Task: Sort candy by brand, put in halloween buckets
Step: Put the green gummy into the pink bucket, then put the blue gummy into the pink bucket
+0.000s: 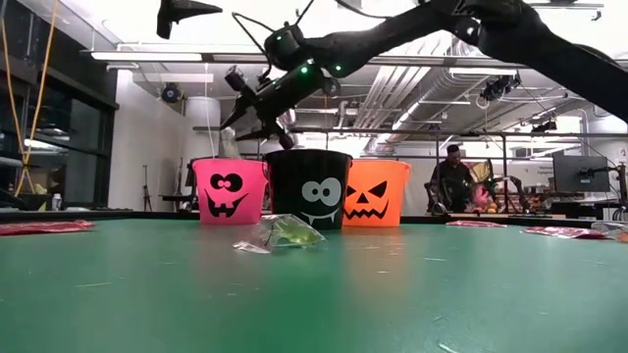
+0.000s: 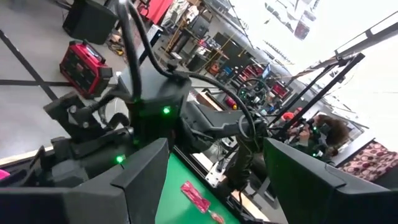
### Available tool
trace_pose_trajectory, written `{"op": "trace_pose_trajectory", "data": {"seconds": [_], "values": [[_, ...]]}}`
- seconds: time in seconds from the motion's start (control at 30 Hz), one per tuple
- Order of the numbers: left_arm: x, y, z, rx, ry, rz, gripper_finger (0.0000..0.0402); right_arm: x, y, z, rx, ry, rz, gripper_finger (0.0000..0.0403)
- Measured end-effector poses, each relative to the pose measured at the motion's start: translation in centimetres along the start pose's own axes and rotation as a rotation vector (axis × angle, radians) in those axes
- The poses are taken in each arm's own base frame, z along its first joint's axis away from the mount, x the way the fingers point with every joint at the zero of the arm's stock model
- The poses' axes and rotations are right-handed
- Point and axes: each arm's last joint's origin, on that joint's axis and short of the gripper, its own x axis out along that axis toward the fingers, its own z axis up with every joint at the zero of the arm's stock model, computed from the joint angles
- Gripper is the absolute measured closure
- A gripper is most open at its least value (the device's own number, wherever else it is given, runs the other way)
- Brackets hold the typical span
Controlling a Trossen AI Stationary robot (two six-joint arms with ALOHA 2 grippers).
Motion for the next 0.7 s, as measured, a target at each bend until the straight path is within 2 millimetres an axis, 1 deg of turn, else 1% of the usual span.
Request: {"op": "trace_pose_trajectory", "data": {"seconds": [0.1, 0.2, 0.3, 0.4, 0.5, 0.6, 0.7], "values": [[-0.1, 0.0, 0.0, 0.000, -0.002, -0.003, 0.0147, -0.2, -0.3, 0.6, -0.014, -0.015, -0.014, 0.0203], [-0.1, 0.0, 0.1, 0.001, -0.003, -0.004, 0.0147, -0.4, -0.8, 1.2, -0.027, -0.002, 0.003, 0.0158], [-0.2, -0.1, 0.1, 0.001, 0.002, -0.012, 0.0147, -1.0, -1.5, 1.6, -0.026, 0.046, -0.008, 0.0135], [-0.2, -0.1, 0.0, 0.008, 0.018, -0.031, 0.0147, -2.2, -2.1, 2.2, -0.100, 0.108, -0.055, 0.0131], [-0.2, -0.2, -0.2, 0.030, 0.046, -0.062, 0.0147, -4.8, -2.0, 3.4, -0.209, 0.148, -0.109, 0.0133], [-0.2, -0.4, -0.6, 0.068, 0.089, -0.079, 0.0147, -8.4, -1.4, 4.8, -0.339, 0.184, -0.183, 0.0135], [-0.3, -0.5, -1.3, 0.101, 0.150, -0.087, 0.0147, -12.1, -0.7, 5.5, -0.462, 0.249, -0.273, 0.0135]]}}
